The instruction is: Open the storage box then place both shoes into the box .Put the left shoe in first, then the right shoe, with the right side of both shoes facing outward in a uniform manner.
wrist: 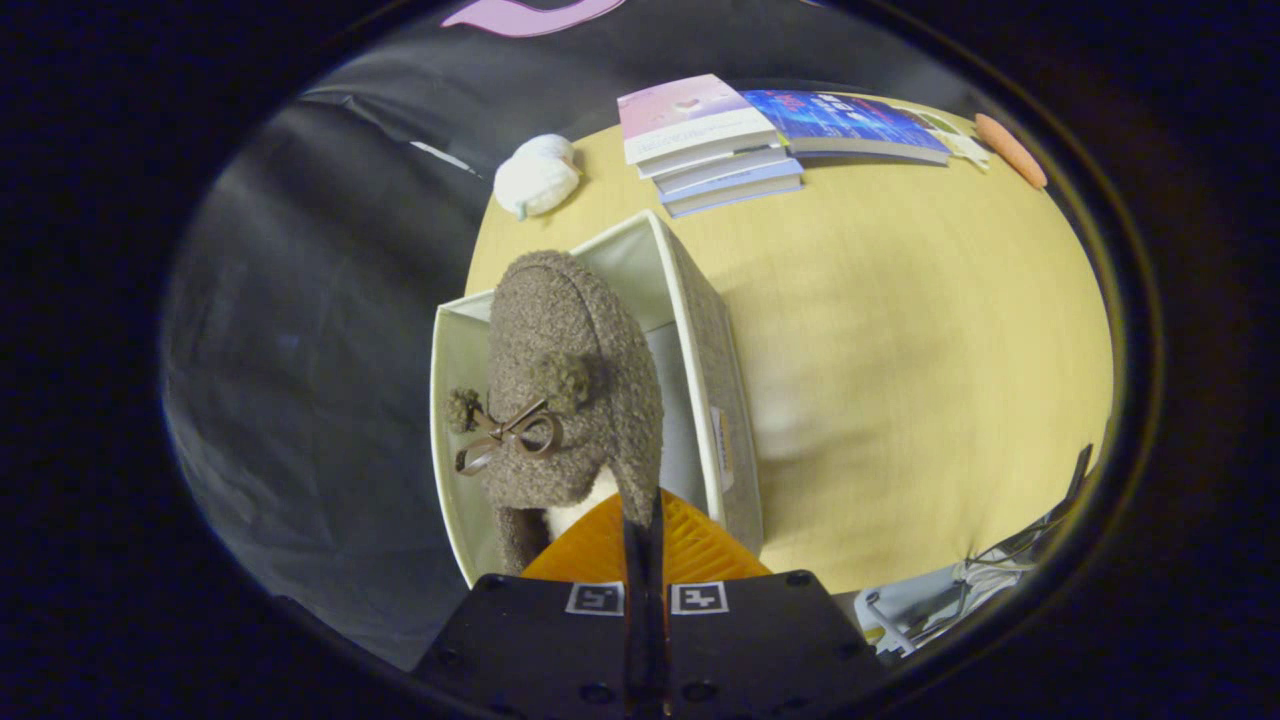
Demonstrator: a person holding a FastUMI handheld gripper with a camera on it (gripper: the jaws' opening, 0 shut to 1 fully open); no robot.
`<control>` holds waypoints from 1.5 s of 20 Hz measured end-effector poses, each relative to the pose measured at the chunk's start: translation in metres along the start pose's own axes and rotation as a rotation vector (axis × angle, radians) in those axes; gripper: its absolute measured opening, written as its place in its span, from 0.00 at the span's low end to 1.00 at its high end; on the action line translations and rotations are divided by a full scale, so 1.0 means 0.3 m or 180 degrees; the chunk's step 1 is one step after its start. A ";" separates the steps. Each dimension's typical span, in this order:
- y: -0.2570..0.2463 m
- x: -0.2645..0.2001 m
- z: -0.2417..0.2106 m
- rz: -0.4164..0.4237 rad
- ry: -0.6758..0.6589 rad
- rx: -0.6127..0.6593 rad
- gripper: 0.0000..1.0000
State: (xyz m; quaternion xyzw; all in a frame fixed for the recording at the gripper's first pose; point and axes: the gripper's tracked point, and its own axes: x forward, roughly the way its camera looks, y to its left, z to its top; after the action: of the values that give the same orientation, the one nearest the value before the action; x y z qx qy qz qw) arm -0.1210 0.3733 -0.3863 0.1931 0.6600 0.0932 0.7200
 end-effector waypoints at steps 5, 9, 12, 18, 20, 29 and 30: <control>-0.012 0.005 -0.009 -0.0227 -0.0062 0.0075 0.04; -0.021 0.009 -0.021 -0.0491 -0.0102 0.0076 0.04; -0.026 0.034 -0.019 -0.0703 -0.0147 0.0105 0.04; -0.057 0.140 -0.044 -0.1087 -0.0188 -0.0048 0.03; -0.075 0.152 -0.033 -0.1217 -0.0260 -0.0090 0.04; -0.074 0.150 0.013 -0.1264 -0.0398 -0.0106 0.13; -0.074 0.143 0.023 -0.1261 -0.0410 -0.0114 0.13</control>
State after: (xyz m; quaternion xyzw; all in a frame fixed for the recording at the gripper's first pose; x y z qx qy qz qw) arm -0.1121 0.3689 -0.4341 0.0522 0.6359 -0.0510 0.7683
